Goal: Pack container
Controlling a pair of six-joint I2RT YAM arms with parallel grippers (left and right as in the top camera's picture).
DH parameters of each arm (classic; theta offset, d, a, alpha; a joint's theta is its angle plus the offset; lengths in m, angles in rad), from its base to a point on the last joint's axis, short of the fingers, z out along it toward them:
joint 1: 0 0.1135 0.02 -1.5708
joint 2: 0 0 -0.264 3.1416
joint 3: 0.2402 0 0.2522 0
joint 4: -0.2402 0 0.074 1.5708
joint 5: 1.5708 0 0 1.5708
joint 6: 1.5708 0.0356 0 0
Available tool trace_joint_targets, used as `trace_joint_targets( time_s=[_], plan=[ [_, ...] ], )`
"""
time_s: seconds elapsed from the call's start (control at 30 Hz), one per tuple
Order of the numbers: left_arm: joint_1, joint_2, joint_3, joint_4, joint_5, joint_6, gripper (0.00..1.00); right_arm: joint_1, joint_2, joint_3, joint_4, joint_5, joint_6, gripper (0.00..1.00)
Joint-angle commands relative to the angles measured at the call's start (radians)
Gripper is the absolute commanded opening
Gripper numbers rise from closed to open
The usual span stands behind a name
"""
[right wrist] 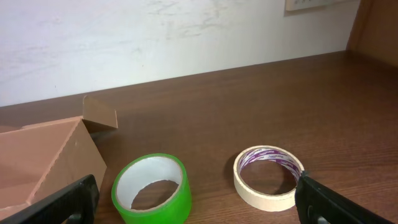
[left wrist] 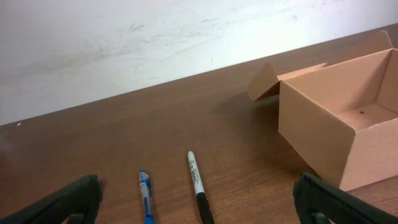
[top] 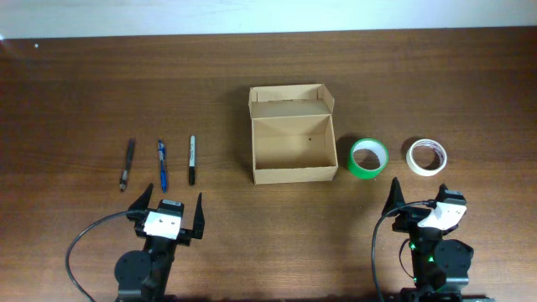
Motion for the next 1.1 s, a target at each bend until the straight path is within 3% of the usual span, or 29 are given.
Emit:
trace_joint_targets(
  time_s=[0.0, 0.67, 0.83, 1.07],
  plan=[
    [0.006, -0.011, -0.010, 0.006, -0.007, 0.016, 0.99, -0.012, -0.012, -0.010, 0.000, -0.009, 0.000, 0.99],
    [0.006, -0.010, -0.010, 0.016, -0.014, 0.016, 0.99, -0.012, -0.012, -0.010, 0.000, -0.010, 0.001, 0.99],
    [0.006, 0.004, -0.011, 0.014, 0.046, 0.017, 0.99, -0.012, -0.012, -0.010, 0.010, -0.040, 0.013, 0.99],
    [0.006, 0.115, 0.072, 0.145, 0.060, 0.017, 0.99, -0.012, -0.003, 0.064, 0.019, -0.163, 0.011, 0.99]
  ],
)
